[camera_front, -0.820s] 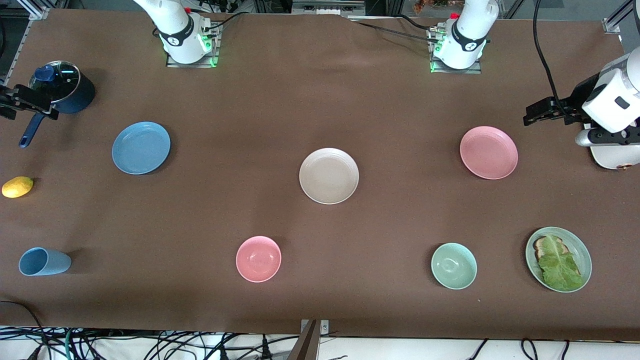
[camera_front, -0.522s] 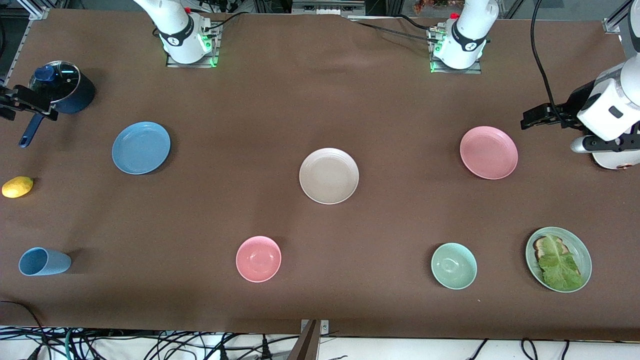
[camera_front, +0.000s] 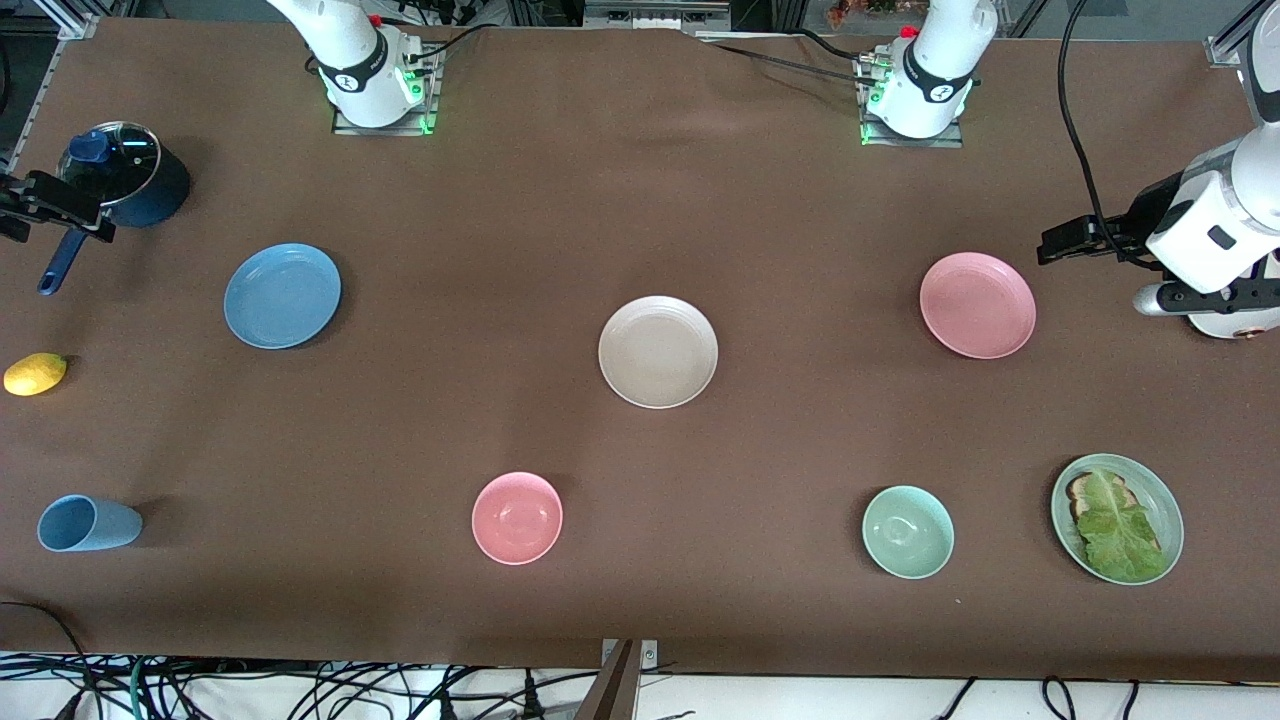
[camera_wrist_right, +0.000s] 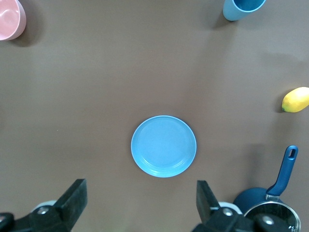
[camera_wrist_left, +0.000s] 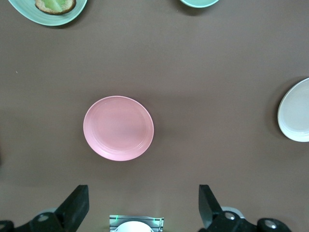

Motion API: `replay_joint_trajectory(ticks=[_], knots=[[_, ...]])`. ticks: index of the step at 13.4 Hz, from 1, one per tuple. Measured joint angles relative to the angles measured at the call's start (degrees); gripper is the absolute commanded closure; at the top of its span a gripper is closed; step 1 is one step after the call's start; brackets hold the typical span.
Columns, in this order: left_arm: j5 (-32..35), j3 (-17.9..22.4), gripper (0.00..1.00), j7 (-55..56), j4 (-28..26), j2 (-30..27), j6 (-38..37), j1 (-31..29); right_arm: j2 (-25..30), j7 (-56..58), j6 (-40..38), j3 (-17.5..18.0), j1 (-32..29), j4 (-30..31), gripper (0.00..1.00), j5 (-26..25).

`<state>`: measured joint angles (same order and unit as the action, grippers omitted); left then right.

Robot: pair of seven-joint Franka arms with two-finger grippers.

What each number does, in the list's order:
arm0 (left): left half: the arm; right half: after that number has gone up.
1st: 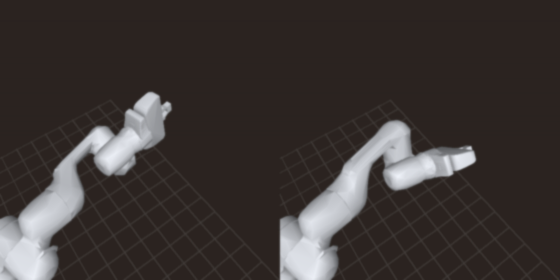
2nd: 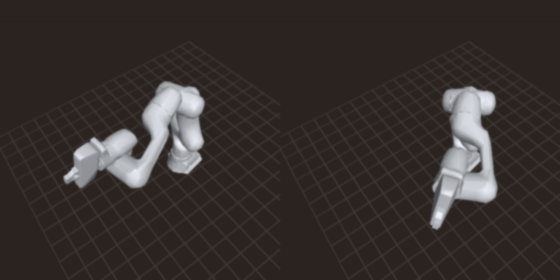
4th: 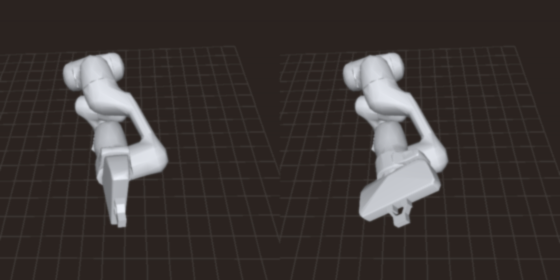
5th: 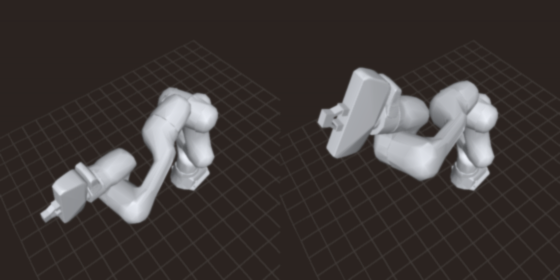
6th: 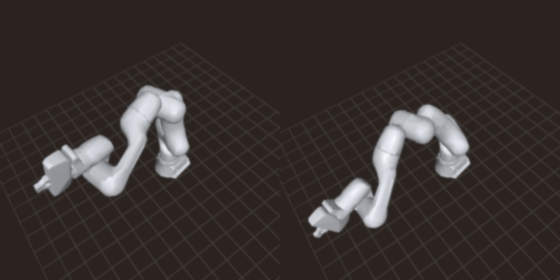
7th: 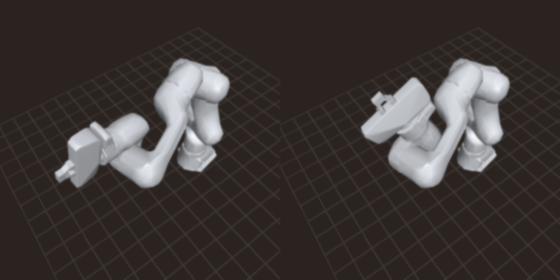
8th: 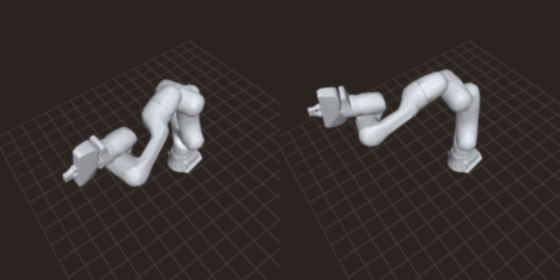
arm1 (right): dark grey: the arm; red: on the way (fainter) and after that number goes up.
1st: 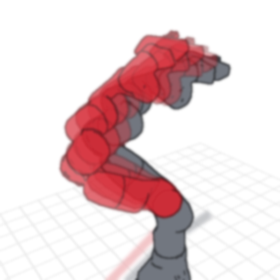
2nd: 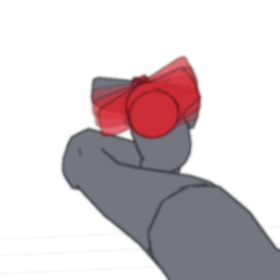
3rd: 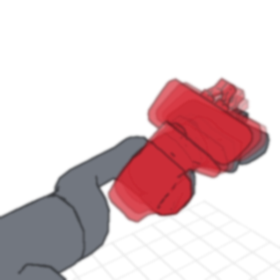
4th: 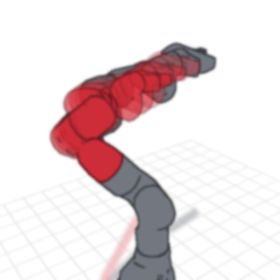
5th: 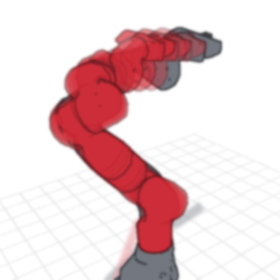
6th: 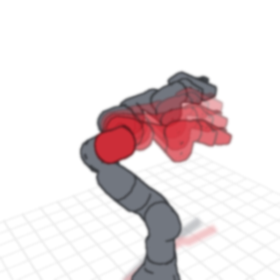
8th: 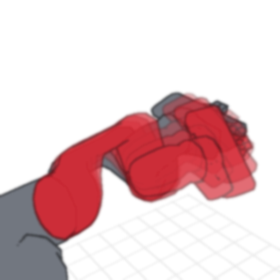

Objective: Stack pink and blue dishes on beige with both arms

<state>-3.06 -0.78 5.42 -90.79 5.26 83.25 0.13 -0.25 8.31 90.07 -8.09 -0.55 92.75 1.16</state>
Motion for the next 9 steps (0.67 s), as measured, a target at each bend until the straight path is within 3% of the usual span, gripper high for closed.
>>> replay_joint_trajectory(ticks=[9], knots=[[0.0, 0.0, 0.00, 0.2, 0.9, 0.0, 0.0, 0.0, 0.0, 0.0, 0.0, 0.0, 0.0, 0.0, 0.00, 0.0]])
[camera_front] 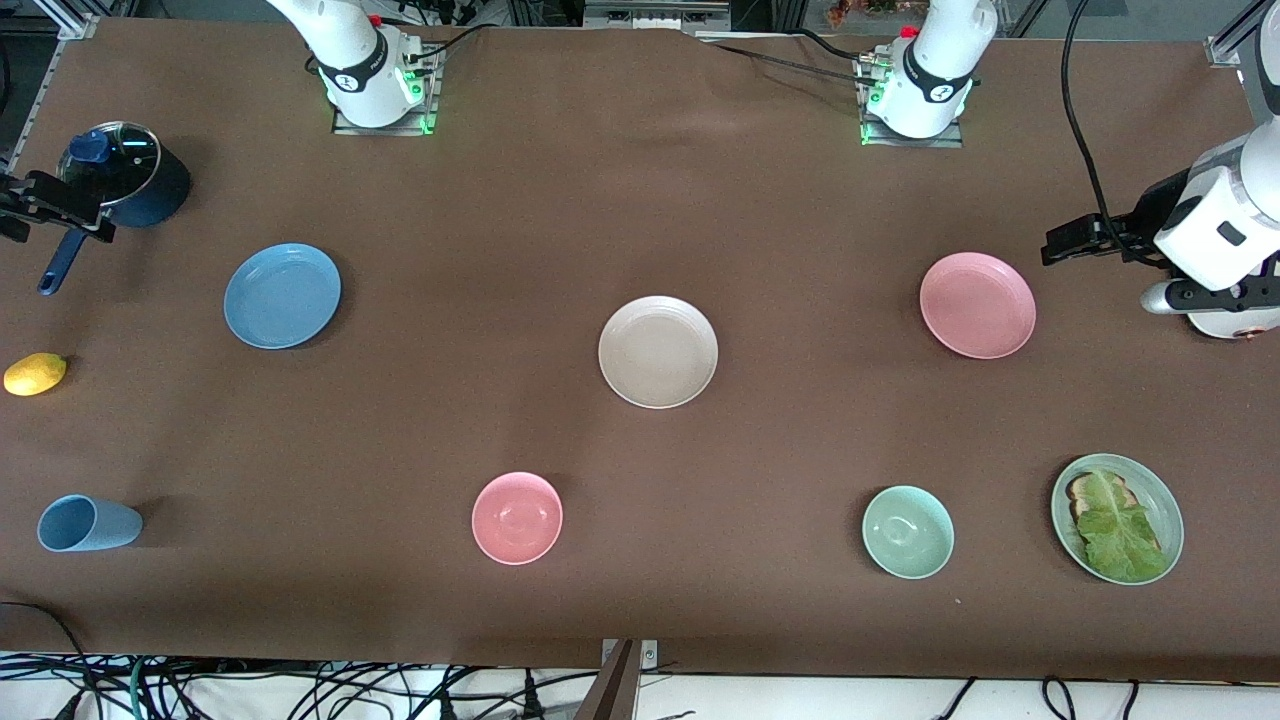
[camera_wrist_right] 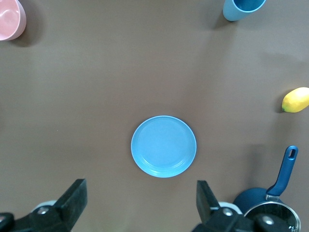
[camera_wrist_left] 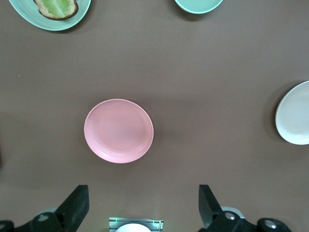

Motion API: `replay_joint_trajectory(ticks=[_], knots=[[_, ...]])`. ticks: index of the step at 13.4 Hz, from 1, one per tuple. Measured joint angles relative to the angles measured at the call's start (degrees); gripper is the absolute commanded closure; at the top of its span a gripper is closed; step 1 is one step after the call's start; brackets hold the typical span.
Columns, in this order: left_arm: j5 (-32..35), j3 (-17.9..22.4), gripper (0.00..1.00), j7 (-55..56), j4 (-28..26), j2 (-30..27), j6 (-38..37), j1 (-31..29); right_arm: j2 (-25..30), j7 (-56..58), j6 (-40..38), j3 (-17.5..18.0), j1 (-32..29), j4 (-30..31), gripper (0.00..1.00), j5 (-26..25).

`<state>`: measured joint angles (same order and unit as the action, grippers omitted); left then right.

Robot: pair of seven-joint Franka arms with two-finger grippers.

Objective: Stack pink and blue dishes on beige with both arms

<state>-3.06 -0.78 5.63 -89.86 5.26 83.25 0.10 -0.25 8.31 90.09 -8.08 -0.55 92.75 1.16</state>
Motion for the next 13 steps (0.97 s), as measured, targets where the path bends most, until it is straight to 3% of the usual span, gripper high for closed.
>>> replay_joint_trajectory(ticks=[6, 13], knots=[[1.3, 0.4, 0.00, -0.9, -0.1, 2.9, -0.1, -1.0, 0.0, 0.0, 0.0, 0.0, 0.0, 0.0, 0.00, 0.0], [0.3, 0.8, 0.00, -17.7, -1.0, 8.1, 3.0, -12.1, 0.0, 0.0, 0.0, 0.0, 0.0, 0.0, 0.00, 0.0]])
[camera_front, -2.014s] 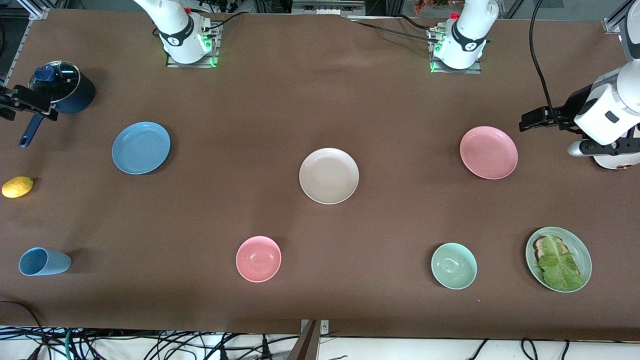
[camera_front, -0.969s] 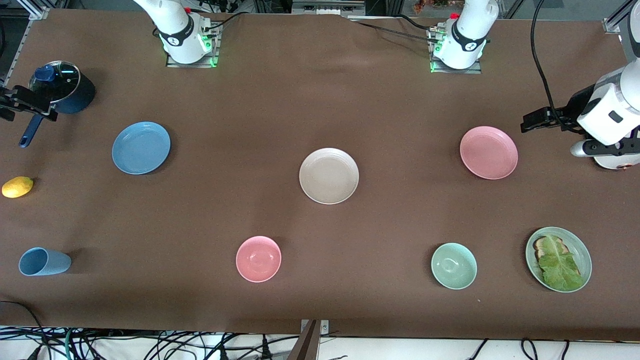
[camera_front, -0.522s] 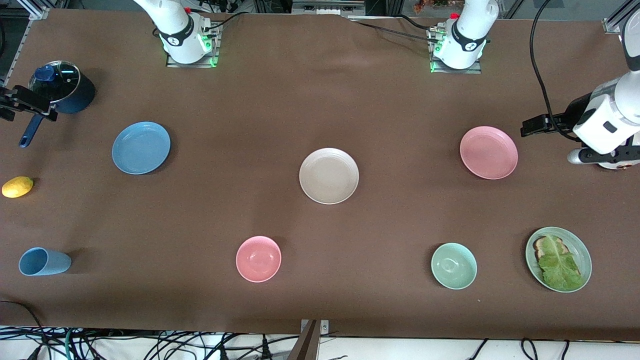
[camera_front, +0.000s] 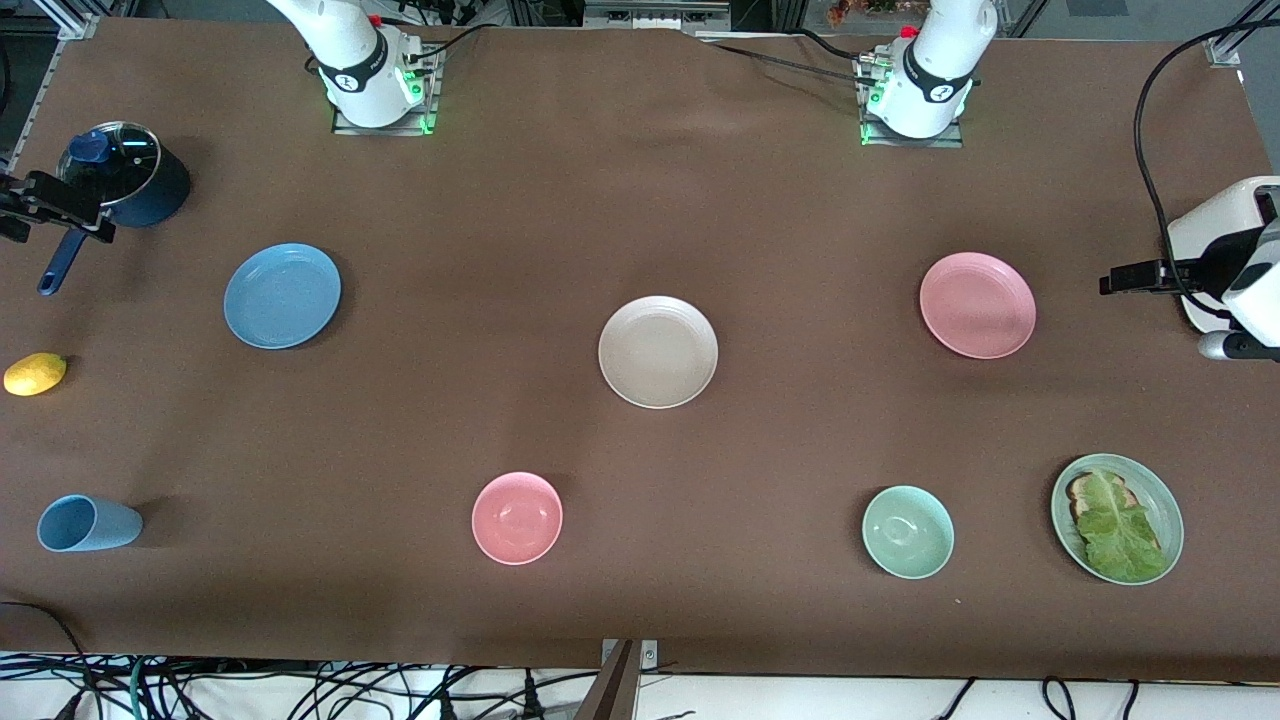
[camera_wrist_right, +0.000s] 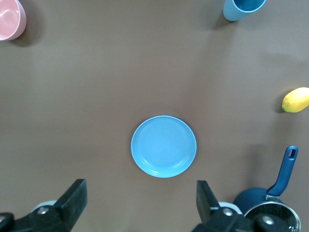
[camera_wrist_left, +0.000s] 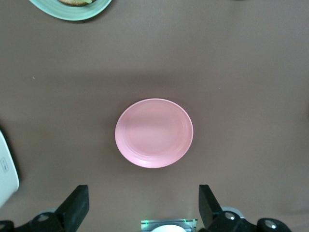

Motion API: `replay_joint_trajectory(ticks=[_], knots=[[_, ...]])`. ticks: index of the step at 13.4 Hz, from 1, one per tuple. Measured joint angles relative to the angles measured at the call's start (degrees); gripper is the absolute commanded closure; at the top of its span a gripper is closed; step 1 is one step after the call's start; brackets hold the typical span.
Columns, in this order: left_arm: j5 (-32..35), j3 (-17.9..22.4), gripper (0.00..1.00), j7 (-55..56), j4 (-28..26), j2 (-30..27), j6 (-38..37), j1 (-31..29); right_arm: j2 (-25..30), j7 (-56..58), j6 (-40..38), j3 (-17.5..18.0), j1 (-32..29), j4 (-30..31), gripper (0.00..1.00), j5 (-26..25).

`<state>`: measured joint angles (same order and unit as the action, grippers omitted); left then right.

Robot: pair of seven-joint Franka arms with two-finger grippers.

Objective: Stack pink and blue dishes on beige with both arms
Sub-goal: 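Move the left gripper down to the pink plate's rim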

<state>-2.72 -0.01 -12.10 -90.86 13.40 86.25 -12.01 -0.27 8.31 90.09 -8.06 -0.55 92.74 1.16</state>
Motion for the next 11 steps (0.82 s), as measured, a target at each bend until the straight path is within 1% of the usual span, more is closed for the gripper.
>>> replay_joint_trajectory(ticks=[4, 6, 8, 10, 11], knots=[[-2.5, 0.0, 0.00, -7.6, -3.3, 2.0, 3.8, -4.4, 0.0, 0.0, 0.0, 0.0, 0.0, 0.0, 0.00, 0.0], [-5.2, 0.6, 0.00, -11.7, -6.8, 2.4, 7.4, -5.8, 0.0, 0.0, 0.0, 0.0, 0.0, 0.0, 0.00, 0.0], [-9.1, 4.6, 0.00, -16.7, -11.9, 2.5, 11.7, -4.7, 0.0, 0.0, 0.0, 0.0, 0.0, 0.0, 0.00, 0.0], [-13.3, 11.1, 0.00, -23.3, -16.8, 2.5, 15.9, -1.1, 0.0, 0.0, 0.0, 0.0, 0.0, 0.0, 0.00, 0.0], [-14.7, 13.1, 0.00, -25.7, -19.0, 2.5, 17.9, 0.0, 0.0, 0.0, 0.0, 0.0, 0.0, 0.0, 0.00, 0.0]])
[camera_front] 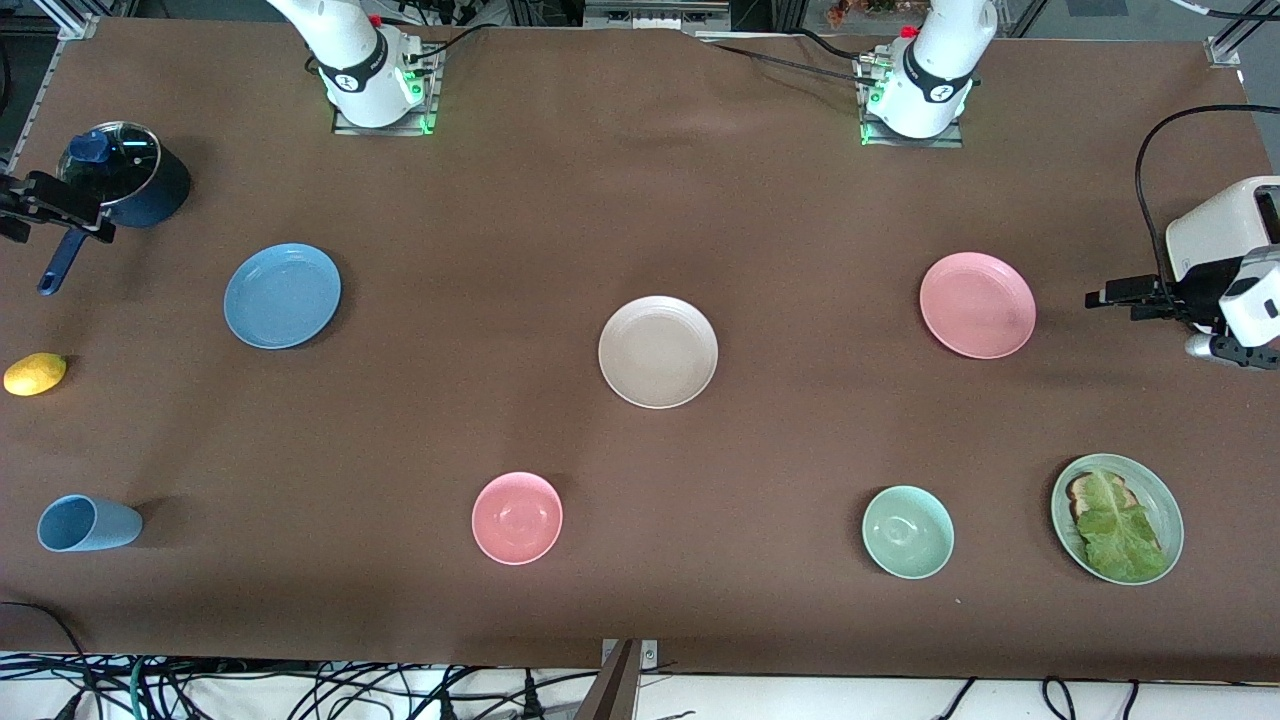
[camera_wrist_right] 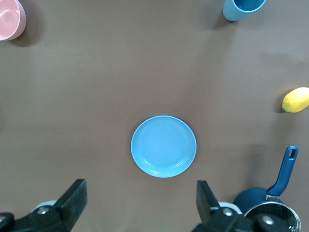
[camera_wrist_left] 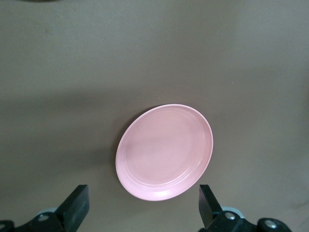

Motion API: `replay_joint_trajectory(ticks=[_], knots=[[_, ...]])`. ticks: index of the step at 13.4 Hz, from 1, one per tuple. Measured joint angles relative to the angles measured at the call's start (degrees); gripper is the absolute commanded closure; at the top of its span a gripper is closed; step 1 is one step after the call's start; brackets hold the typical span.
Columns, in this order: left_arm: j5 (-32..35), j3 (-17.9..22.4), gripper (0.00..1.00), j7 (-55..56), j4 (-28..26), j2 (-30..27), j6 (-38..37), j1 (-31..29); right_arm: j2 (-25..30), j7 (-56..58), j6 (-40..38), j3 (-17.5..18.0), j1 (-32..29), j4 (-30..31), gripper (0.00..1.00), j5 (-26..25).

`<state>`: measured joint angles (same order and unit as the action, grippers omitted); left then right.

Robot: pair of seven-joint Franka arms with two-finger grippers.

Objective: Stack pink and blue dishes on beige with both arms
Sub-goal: 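Move the left gripper down to the pink plate's rim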

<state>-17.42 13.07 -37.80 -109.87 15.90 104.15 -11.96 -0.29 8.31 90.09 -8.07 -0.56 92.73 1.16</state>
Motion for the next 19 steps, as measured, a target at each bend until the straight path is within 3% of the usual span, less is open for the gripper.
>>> replay_joint_trajectory(ticks=[9, 19], knots=[[-10.4, 2.6, 0.00, -15.5, -15.4, 0.5, 16.0, 0.4, 0.0, 0.0, 0.0, 0.0, 0.0, 0.0, 0.00, 0.0], [-15.7, 3.6, 0.01, -22.0, -16.4, 5.5, 18.6, -0.3, 0.0, 0.0, 0.0, 0.0, 0.0, 0.0, 0.00, 0.0]])
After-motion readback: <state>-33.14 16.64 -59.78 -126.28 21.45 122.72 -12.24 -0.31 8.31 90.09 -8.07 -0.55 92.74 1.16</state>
